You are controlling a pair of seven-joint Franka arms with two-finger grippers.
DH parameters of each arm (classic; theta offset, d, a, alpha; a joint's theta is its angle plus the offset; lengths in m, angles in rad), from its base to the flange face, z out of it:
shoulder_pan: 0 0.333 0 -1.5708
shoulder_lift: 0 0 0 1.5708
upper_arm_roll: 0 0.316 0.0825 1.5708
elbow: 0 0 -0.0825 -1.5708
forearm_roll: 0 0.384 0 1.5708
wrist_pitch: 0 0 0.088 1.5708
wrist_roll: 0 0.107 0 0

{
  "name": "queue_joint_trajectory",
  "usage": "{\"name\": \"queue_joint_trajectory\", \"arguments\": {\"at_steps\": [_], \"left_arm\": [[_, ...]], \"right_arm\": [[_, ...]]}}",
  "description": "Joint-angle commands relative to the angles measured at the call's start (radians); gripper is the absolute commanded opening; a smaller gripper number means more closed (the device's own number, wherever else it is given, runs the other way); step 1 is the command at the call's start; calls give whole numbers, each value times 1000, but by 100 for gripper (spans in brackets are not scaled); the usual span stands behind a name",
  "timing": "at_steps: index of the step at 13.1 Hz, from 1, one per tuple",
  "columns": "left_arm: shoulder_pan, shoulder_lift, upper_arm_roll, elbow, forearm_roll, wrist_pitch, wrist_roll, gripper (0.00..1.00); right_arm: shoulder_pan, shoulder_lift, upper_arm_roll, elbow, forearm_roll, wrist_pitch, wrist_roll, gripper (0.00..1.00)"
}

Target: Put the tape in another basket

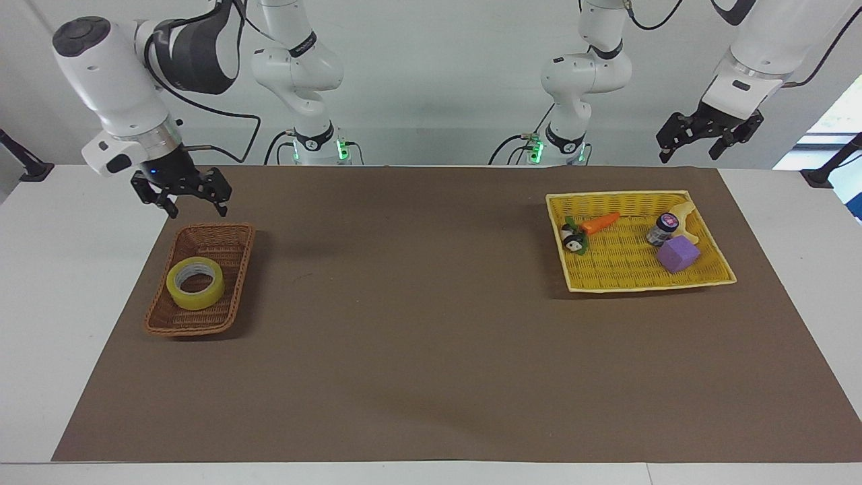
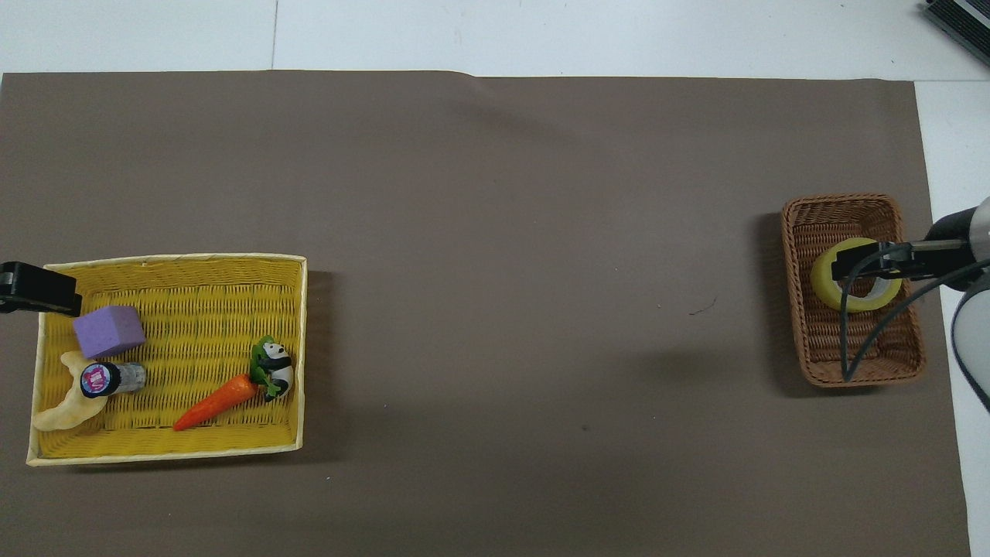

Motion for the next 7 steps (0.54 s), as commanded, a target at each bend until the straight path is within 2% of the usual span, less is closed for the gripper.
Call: {"name": "queue_joint_trajectory", "arguments": {"at_steps": [1,5,7], "left_arm": [[9,10,-8,25,13,-24,5,100],[9,10,-8,25,13,-24,5,100],[9,10,-8,25,13,-24,5,100]], "right_arm": [[74,-50,0,-12,-24,-30,175,100],[76,30,-3,202,-3,-122,187,100],[75,36,-3,256,0,-200,185,100]]}}
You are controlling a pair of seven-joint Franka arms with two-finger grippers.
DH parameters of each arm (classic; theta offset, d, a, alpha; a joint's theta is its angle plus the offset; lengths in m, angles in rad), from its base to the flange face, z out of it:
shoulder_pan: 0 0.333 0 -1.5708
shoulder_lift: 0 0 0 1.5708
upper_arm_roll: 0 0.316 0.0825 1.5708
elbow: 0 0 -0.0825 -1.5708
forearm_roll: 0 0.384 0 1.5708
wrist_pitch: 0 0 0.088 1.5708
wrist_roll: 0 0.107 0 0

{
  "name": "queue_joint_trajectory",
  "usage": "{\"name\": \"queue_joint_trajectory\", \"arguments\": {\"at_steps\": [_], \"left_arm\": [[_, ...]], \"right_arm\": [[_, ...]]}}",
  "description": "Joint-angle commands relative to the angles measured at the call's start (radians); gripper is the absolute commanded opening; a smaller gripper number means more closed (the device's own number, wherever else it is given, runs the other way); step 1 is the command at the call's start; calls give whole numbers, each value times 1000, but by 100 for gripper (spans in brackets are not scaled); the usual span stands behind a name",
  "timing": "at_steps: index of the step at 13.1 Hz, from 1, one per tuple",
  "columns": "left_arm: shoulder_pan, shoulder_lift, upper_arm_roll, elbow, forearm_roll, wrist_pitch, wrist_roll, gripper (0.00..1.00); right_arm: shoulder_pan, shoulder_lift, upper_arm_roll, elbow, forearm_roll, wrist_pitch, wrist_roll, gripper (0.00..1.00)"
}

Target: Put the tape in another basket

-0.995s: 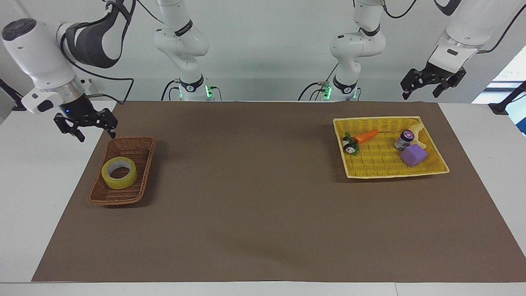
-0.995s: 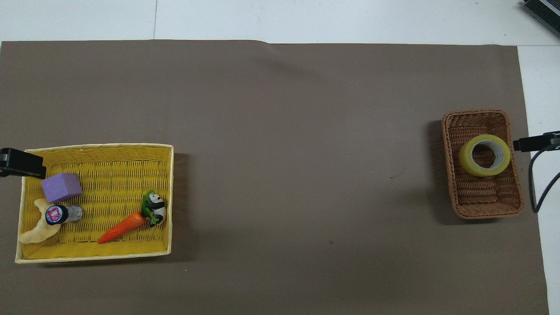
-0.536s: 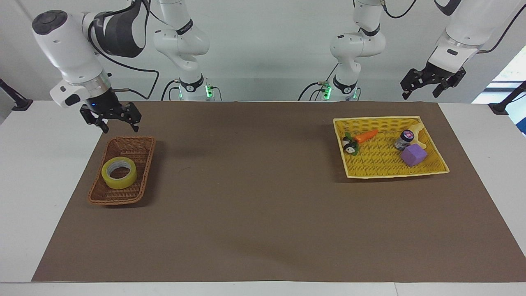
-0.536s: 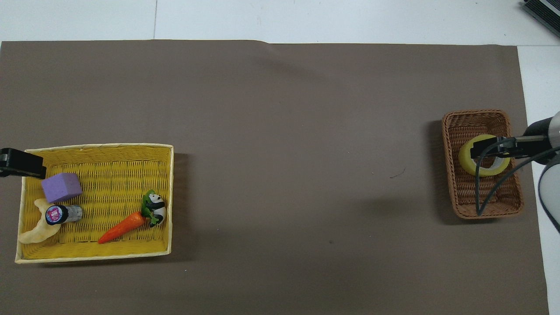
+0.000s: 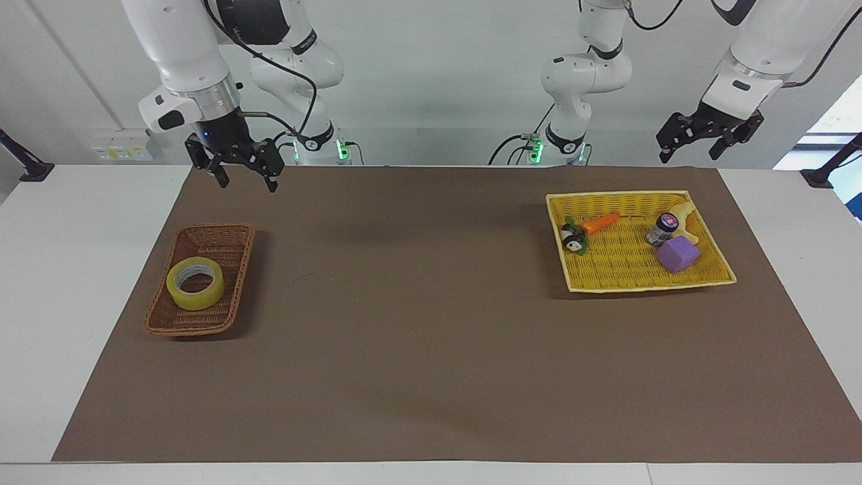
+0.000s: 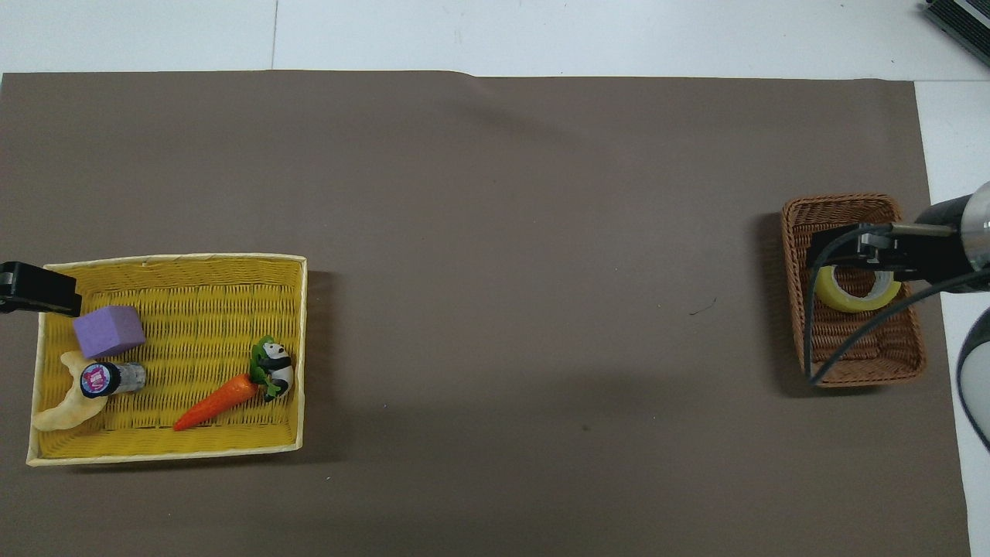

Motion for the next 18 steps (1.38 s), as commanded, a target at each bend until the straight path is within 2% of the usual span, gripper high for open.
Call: {"name": "queue_joint_trajectory", "arguments": {"at_steps": [1,2,8,11,13,16,18], "left_arm": [[9,10,-8,25,13,-24,5,100],[9,10,-8,25,13,-24,5,100],[9,10,-8,25,13,-24,5,100],[9,10,-9,25,13,-24,5,100],[9,10,-8,25,13,-24,5,100],[9,10,-8,25,13,-24,5,100],[9,10,-8,25,13,-24,5,100]], "right_arm": [[-12,38,-1,118,-4,-121,7,100],[-9,38,3,138,-21,-166,6,100],[-12,29,-6,132,-53,-158,-86,100],[-12,32,-6,156,-61,-223,-139,100],[-9,9,-6,134,-62,-220,-125,100],[5,-57,-3,25,-65,-145,-77,100],[1,-48,-1,34,-65,-138,-91,100]]}}
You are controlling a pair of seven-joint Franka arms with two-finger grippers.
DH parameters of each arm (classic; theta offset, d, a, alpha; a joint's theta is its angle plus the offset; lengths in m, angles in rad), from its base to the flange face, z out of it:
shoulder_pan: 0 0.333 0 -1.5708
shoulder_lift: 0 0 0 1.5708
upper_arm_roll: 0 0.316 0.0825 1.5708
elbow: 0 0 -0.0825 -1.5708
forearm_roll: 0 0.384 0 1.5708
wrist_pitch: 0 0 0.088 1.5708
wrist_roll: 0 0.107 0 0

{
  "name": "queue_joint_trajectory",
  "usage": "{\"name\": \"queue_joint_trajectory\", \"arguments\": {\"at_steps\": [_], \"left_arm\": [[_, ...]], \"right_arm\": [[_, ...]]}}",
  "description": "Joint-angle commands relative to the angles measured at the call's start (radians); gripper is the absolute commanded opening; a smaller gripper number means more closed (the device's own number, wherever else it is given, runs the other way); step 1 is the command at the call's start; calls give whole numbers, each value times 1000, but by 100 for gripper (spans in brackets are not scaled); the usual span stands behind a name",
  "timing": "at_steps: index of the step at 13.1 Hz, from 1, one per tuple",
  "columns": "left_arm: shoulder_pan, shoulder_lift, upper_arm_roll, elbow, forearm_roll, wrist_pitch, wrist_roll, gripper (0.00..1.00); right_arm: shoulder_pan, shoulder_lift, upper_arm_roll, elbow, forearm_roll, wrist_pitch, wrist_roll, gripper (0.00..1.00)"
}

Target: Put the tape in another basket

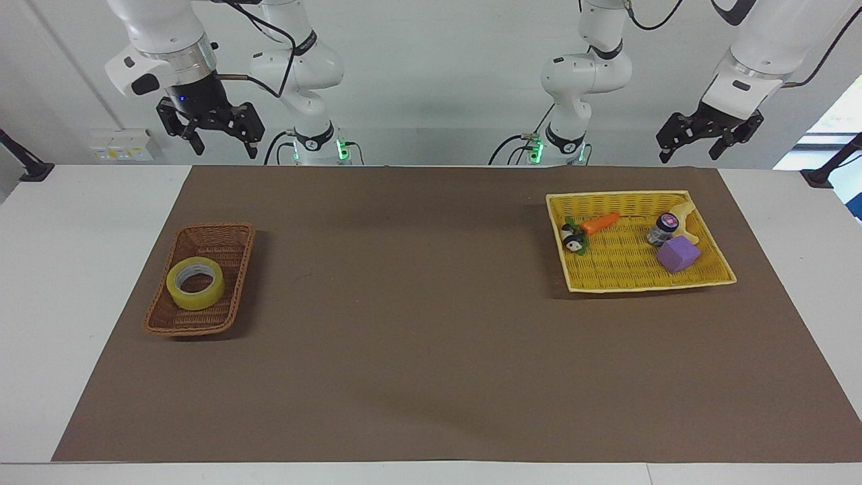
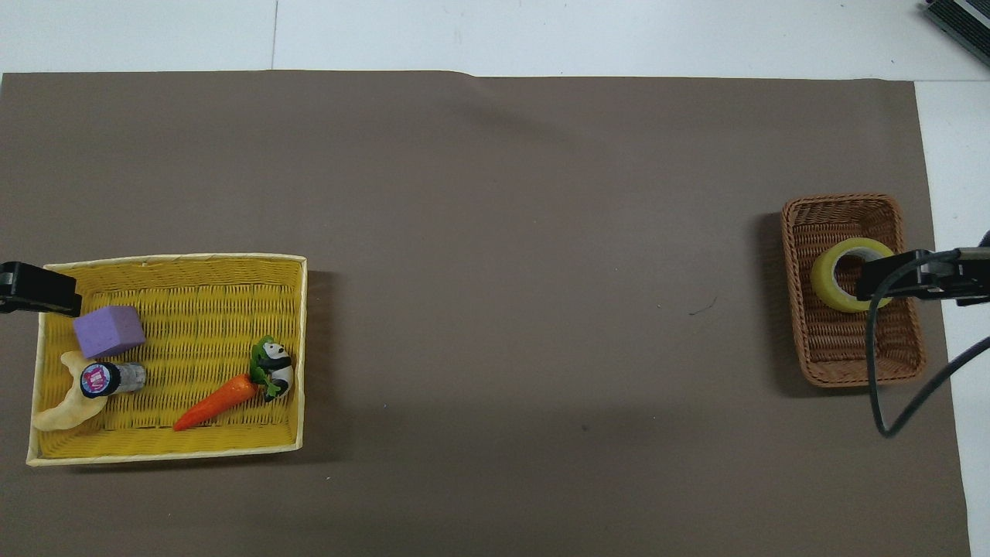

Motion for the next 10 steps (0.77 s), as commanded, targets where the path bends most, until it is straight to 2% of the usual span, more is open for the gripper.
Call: {"name": "queue_joint_trajectory", "arguments": {"at_steps": [1,4,10], "left_arm": [[9,10,-8,25,13,-23,5,100],[11,10,-8,25,13,-23,5,100],[9,10,-9,25,13,-23,5,100]], "right_arm": [[-18,-22,-1,-31,-4,25,3,100],[-48,-24,-3,-35,-16,27,-64,100],[-65,-30,-1,-43,-1,20,-72,100]]}}
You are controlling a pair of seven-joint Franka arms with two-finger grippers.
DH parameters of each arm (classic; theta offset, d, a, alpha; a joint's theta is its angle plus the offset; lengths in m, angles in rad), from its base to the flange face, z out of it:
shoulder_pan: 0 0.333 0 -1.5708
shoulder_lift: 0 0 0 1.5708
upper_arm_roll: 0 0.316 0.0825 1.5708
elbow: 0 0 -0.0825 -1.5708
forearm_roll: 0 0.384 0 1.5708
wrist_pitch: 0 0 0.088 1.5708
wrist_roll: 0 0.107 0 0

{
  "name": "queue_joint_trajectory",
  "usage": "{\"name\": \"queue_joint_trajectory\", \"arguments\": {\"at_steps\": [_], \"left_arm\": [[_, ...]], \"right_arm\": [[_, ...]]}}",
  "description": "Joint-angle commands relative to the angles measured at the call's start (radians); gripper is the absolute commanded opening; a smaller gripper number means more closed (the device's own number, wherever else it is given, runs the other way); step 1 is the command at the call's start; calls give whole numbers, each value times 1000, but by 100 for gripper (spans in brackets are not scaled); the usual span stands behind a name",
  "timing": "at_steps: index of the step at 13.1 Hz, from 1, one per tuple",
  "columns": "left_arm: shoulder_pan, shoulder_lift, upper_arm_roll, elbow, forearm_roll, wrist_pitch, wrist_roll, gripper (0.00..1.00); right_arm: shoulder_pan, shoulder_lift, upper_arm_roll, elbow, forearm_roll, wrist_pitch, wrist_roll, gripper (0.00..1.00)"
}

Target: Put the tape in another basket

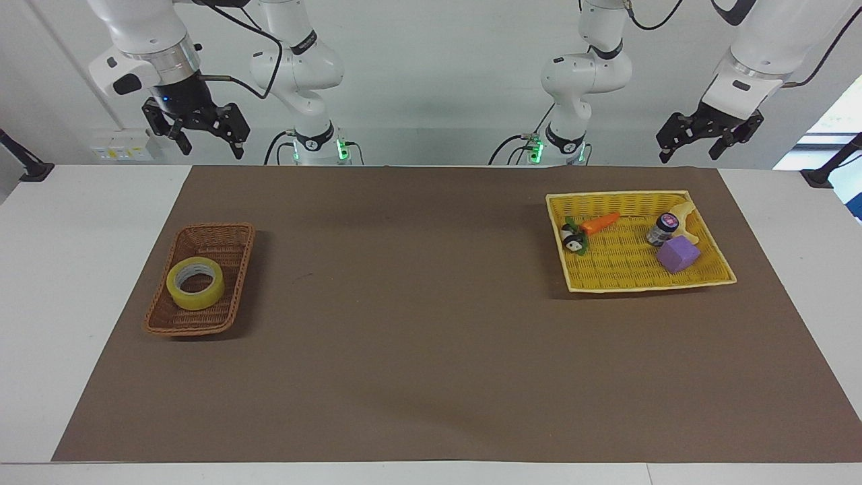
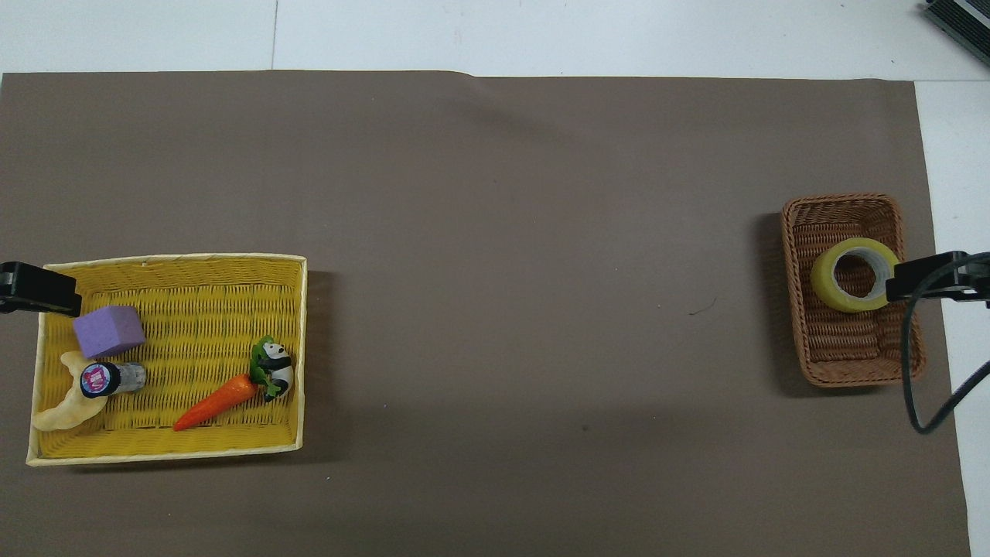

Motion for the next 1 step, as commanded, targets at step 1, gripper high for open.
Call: {"name": "queue_joint_trajectory", "arguments": {"at_steps": [1], "left_arm": [[9,10,-8,25,13,-23,5,100]], "right_arm": [[-12,-28,8,-35,-1,16,-29,100]]}}
